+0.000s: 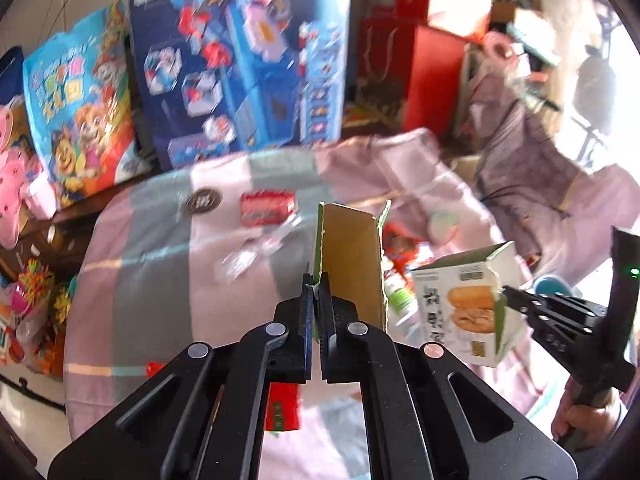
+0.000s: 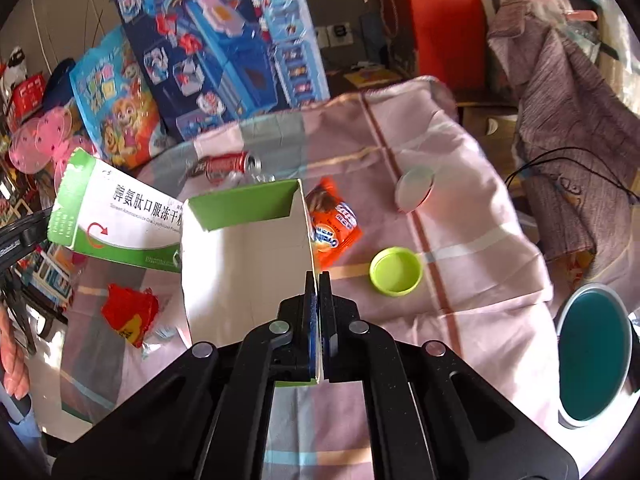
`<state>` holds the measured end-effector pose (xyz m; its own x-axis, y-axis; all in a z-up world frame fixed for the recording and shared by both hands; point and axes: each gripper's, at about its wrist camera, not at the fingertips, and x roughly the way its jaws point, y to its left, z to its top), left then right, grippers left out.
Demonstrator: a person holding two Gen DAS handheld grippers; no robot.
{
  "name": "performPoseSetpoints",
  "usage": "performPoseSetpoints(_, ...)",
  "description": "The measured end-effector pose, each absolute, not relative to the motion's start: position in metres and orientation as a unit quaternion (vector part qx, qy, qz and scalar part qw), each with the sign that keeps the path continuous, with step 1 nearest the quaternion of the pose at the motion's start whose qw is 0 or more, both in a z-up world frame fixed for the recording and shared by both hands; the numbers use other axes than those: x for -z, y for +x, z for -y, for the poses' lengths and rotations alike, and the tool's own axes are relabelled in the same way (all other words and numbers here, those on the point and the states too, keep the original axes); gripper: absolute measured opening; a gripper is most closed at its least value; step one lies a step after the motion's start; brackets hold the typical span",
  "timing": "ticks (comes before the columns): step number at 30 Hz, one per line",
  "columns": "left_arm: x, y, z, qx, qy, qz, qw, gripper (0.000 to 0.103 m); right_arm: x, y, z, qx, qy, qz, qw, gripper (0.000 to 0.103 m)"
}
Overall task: Collect trash
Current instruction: 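Grasp the white-green medicine box with the left gripper while the right carries the green box, then carry both boxes over the teal bin and open both grippers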
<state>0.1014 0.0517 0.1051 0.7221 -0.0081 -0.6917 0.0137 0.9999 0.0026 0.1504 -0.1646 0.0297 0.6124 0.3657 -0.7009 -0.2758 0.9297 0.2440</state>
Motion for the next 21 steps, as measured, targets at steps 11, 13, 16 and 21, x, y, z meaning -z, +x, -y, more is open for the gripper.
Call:
performPoseSetpoints(11, -0.122, 0.104, 0.038, 0.122, 0.011, -0.346, 0.930, 0.003, -0.062, 0.129, 0.248, -0.112, 0.093, -0.365, 0.919, 0.002)
performPoseSetpoints(13, -0.119, 0.110, 0.061, 0.145, 0.015, -0.349, 0.926, 0.003, -0.063, 0.125, 0.273, -0.089, 0.103, -0.362, 0.922, 0.002)
performPoseSetpoints(16, -0.115, 0.117, 0.097, 0.185, 0.018, -0.356, 0.916, 0.003, -0.063, 0.115, 0.325, -0.041, 0.121, -0.357, 0.925, 0.002)
performPoseSetpoints(21, -0.107, 0.131, 0.173, 0.255, 0.035, -0.365, 0.895, 0.003, -0.053, 0.104, 0.402, 0.030, 0.147, -0.357, 0.922, 0.002)
